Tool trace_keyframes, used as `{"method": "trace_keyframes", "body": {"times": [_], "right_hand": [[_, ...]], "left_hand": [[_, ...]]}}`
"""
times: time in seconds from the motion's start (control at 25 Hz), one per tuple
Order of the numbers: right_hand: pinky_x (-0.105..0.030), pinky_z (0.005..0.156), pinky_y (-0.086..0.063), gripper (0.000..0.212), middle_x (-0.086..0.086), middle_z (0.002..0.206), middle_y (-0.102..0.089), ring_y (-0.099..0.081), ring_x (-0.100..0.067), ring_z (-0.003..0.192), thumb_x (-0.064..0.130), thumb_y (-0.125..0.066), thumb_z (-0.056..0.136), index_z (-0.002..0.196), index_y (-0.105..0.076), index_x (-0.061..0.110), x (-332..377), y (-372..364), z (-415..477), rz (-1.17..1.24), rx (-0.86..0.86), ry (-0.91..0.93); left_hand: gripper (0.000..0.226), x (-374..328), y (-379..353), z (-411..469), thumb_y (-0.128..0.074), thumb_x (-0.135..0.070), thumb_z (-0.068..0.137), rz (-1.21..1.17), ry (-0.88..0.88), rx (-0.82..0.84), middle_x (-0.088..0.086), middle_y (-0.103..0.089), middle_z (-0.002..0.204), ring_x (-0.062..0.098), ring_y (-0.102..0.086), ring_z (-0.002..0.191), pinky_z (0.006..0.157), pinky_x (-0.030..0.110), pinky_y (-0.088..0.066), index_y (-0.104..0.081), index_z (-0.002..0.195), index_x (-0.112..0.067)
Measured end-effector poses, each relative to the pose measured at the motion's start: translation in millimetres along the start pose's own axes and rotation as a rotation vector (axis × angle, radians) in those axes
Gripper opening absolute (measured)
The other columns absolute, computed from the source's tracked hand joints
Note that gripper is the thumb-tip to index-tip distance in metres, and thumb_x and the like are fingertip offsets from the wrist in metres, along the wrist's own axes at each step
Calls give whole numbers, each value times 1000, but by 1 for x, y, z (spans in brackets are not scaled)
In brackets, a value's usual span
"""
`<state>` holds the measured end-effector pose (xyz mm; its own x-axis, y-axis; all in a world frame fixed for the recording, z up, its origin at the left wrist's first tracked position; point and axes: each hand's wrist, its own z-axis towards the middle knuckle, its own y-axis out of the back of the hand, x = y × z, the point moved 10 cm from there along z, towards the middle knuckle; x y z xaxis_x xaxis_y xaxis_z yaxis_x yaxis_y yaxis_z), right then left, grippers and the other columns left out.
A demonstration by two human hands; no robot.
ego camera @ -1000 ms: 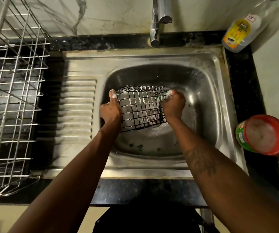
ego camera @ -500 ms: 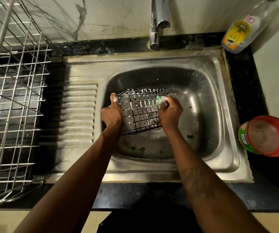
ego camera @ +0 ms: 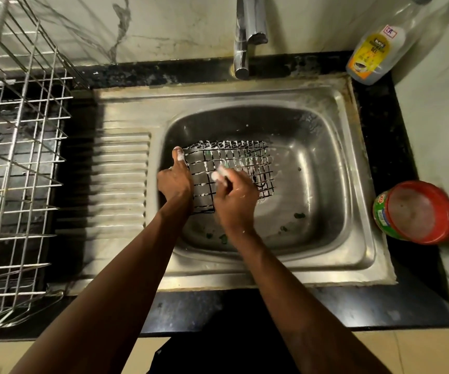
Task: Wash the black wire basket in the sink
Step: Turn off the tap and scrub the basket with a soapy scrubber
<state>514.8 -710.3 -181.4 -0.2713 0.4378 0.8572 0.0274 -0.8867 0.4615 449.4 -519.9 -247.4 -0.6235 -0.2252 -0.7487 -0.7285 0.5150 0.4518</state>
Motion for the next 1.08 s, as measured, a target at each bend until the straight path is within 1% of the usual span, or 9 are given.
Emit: {"method": "trace_keyframes", "body": {"times": [0.08,0.2,0.32,0.48,0.6,0.72,0.84,0.96,1.08], "right_hand": [[-23,76,-49,29,-12,91,-71,-62,-19,83,-8,-64,82,107,-75,2,19,-1,-13,63,-9,70],[-32,69,-52,20,-11,87,-70,-62,-22,77,-4,-66,81,96,-73,6,-38,18,5,-20,-106,-100],[-25,72,-47,18,-13,93,-73,-68,-25,84,-3,-68,81,97,-70,6,-117,30,32,-167,-132,-302],[-20,75,-39,23,-15,106,-71,-67,-29,98,1,-66,84,107,-68,5,-172,38,46,-305,-52,-576],[-17,75,-37,21,-16,102,-67,-63,-28,93,-3,-64,81,102,-64,1,-116,27,30,-273,0,-350],[-19,73,-34,14,-15,97,-63,-55,-21,87,-1,-56,82,96,-61,0,-26,5,-14,-130,19,-82],[-23,73,-33,21,-17,95,-62,-53,-22,86,6,-48,81,94,-62,-2,-4,1,-23,-64,23,7],[-31,76,-48,17,-19,99,-66,-62,-30,89,-1,-62,83,100,-64,-1,-80,25,3,-174,-66,-231],[-34,83,-50,27,-19,109,-68,-65,-34,100,0,-67,82,109,-64,1,-156,40,24,-342,13,-519]], "left_hand": [[87,0,5,-4,-43,-79,82,-6,5,-48,20,-71,84,38,-70,89,86,44,-56,-68,83,5],[76,3,0,-3,-46,-65,94,25,21,-22,26,-70,108,40,-67,104,86,35,-51,-67,107,7],[81,7,3,0,-49,-71,91,16,60,-54,18,-71,97,36,-68,98,89,40,-55,-68,107,6],[77,7,-1,-1,-50,-69,92,11,71,-44,18,-71,102,37,-67,101,92,44,-55,-68,110,4],[82,10,1,4,-49,-74,88,7,97,-52,20,-73,101,40,-68,100,90,47,-56,-70,105,3],[70,5,-2,2,-49,-63,95,2,72,-13,20,-70,111,39,-66,105,88,42,-53,-67,116,2],[82,5,4,-3,-52,-74,86,-35,109,-77,18,-72,105,36,-67,99,91,44,-54,-70,110,2],[86,7,5,-6,-54,-77,83,-64,137,-76,15,-72,110,34,-68,103,93,45,-55,-68,116,0],[86,7,5,-7,-53,-76,84,-59,131,-67,15,-70,113,33,-66,105,94,47,-54,-65,120,1]]}}
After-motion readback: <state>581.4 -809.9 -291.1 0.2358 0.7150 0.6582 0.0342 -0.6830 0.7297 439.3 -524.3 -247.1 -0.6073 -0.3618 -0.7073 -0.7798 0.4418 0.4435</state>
